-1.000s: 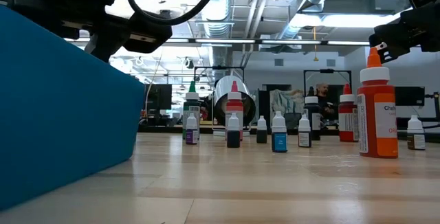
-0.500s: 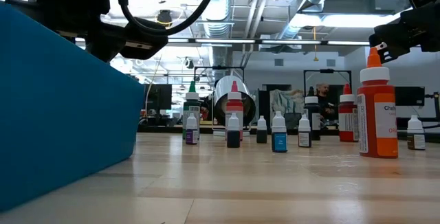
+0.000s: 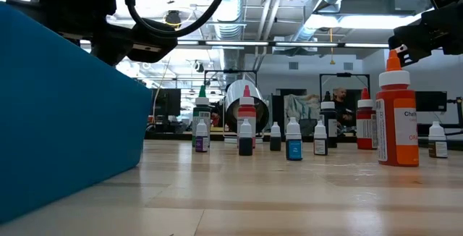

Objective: Pick & Place food coloring
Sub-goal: Put the small black food coloring bottle into the blue bin

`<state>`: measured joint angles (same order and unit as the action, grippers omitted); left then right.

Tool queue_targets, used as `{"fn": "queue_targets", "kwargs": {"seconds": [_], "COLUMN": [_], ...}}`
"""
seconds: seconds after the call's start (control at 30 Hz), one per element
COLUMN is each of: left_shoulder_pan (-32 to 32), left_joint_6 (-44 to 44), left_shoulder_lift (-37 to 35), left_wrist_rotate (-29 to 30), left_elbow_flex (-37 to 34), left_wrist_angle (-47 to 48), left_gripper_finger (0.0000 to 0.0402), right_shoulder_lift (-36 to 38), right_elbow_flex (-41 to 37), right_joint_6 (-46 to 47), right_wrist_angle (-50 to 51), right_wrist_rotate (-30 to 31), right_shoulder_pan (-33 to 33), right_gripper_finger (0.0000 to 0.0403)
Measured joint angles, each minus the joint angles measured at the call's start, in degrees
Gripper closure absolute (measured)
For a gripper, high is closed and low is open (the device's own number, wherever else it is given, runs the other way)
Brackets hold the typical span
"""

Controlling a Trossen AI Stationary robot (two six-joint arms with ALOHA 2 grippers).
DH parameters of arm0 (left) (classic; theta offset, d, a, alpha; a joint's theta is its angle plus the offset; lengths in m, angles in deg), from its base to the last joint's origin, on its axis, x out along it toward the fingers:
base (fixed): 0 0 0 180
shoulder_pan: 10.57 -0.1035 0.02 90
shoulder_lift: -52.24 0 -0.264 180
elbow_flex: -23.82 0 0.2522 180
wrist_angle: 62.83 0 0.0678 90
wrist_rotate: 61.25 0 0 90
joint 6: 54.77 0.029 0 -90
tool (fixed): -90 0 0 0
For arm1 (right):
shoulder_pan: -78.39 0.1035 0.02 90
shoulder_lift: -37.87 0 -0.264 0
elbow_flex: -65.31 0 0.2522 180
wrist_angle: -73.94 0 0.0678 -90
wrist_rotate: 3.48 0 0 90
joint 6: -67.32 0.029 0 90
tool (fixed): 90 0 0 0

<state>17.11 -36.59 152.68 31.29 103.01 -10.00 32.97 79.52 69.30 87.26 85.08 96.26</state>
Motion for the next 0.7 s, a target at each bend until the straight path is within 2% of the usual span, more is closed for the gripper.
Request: {"fn": "queue_targets", "kwargs": {"seconds": [0.37, 0.7], "left_shoulder_pan": [0.0, 1.7], "left_joint_6": [0.0, 1.9], "left_shoulder_lift": [0.0, 0.0], "left_wrist_rotate": [0.4, 5.4], "left_elbow_flex": [0.0, 0.4], "left_wrist_angle": [-0.5, -2.6], "left_gripper_finger": [0.0269, 0.0264], "right_shoulder_lift": [0.0, 0.0], "right_elbow_flex": [0.0, 0.0], "right_joint_6": [0.0, 0.0], "right_wrist_angle": [0.0, 0.0], "right_wrist_rotate": [0.0, 0.0], "right_shoulder_pan": [0.0, 0.0], "right_gripper_finger": [0.0244, 0.0244]}}
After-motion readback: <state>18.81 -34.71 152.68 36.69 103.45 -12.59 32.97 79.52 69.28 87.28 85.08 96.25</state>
